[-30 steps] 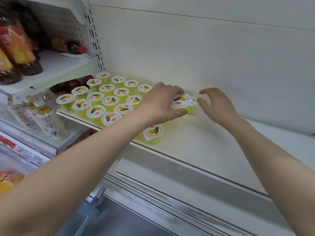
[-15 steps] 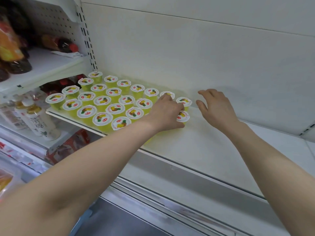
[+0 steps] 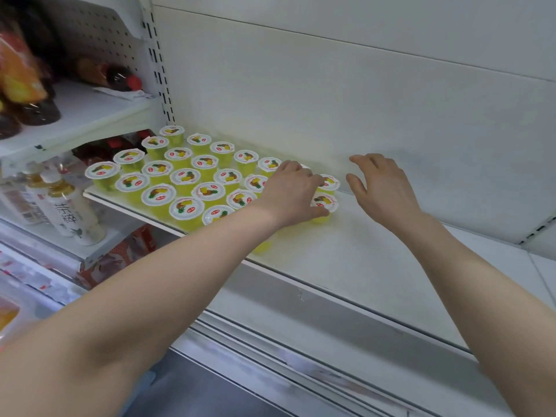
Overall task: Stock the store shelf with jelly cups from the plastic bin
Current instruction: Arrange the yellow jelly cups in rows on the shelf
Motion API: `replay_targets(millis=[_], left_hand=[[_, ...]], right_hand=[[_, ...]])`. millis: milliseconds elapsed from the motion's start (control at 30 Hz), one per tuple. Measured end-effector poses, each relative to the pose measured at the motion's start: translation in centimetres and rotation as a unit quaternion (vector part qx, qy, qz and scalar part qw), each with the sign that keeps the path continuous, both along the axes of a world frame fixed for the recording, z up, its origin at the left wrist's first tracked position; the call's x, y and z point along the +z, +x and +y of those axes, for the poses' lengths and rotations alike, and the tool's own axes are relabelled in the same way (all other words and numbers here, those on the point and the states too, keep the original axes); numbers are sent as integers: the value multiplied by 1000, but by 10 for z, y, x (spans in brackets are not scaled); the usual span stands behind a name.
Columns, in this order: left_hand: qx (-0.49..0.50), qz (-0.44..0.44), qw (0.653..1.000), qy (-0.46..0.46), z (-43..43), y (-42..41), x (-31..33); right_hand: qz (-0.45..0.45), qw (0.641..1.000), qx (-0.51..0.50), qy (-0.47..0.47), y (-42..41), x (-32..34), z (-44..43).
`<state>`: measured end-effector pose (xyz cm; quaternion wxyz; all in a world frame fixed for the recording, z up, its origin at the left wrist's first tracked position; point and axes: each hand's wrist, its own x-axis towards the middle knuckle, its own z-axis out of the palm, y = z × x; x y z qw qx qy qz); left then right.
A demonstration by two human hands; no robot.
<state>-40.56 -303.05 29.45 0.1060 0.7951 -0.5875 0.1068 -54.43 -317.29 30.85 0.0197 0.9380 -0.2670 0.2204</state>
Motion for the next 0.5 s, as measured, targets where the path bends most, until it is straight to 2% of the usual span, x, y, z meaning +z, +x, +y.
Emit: replay_targets(millis=[267,500], left_hand=[[26,-10,998,-51,73,48,23],[76,-31,993,-89,202,109,32]], right_hand=[[5,996,67,-58,37,16,53],[-10,985,153,-82,109,21,155]])
